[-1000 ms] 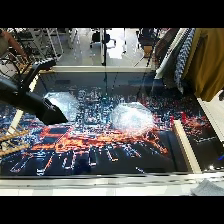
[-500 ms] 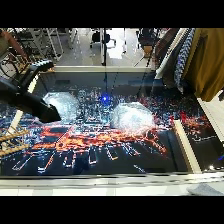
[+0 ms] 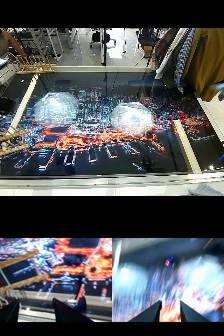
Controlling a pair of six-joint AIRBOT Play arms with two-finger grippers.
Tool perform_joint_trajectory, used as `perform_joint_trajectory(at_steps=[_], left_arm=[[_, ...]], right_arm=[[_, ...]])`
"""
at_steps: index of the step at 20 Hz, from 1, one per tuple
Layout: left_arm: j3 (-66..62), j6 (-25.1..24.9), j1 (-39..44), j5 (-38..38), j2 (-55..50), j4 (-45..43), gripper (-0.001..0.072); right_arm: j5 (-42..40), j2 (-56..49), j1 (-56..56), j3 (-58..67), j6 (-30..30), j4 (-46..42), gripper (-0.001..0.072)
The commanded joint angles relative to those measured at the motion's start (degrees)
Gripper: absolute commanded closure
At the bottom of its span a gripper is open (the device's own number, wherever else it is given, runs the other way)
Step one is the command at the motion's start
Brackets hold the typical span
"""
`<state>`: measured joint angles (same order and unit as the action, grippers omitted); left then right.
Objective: Fold the clothes and pants, and hang the long-sleeved shirts on hangers.
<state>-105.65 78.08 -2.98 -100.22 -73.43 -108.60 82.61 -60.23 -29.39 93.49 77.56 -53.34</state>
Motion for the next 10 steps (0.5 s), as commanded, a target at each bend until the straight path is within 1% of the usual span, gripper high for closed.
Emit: perform_joint_trajectory(at_steps=[1, 2, 5, 10], left_arm=[[0.02, 2.43, -7.54, 7.54, 0.02, -2.84, 0.0272], [0.02, 2.49, -9.20, 9.38, 0.00, -2.84, 0.0272], [0.02, 2.49, -12.72, 10.03, -0.02, -2.84, 0.0272], [0.02, 2.49, -13.60, 10.03, -0.02, -2.82, 0.0272]], right_arm=[[-3.02, -0.83, 14.43, -7.56, -2.05, -13.33, 0.0423], [-4.85, -0.98, 15.58, -7.54, -2.05, -15.17, 0.0423], [-7.19, -0.98, 15.76, -7.54, -2.01, -14.08, 0.0422], [-7.23, -0.98, 15.76, -7.54, -2.01, -14.08, 0.0422]])
